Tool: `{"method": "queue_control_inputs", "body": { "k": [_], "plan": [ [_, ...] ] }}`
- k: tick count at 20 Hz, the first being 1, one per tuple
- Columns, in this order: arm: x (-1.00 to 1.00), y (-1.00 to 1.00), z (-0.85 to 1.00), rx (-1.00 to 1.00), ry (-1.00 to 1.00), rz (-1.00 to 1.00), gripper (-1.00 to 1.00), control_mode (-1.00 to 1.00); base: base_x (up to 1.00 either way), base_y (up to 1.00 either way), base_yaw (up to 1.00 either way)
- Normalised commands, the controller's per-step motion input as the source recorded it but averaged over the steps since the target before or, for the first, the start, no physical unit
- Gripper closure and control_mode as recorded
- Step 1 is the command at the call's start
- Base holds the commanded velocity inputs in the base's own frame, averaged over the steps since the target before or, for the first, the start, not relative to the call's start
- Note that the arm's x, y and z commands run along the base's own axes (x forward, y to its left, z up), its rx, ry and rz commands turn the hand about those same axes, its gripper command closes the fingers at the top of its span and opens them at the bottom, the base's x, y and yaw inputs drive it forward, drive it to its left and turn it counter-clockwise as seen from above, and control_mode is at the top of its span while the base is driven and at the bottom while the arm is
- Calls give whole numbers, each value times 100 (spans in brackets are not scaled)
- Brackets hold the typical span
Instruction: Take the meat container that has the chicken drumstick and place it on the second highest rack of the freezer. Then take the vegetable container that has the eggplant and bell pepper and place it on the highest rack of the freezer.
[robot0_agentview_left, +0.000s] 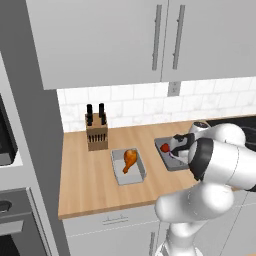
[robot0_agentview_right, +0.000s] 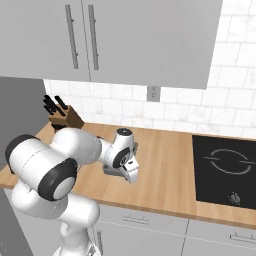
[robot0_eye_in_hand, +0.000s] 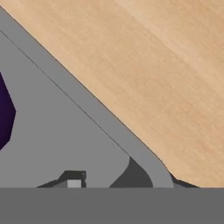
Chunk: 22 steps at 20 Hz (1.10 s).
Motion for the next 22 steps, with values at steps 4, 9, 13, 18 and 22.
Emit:
{"method": "queue_control_inputs", "body": {
  "k": [4, 9, 13, 18, 22],
  "plan": [
    [0, 0, 0, 0, 0, 0, 100, -100, 0, 0, 0],
    [-5, 4, 27, 0, 0, -1, 100, -100, 0, 0, 0],
    [-53, 17, 97, 0, -13, -3, 100, -100, 0, 0, 0],
    [-98, 23, 100, 0, -26, -8, 100, -100, 0, 0, 0],
    [-94, 34, 71, 0, -21, -10, 100, -100, 0, 0, 0]
  ]
}}
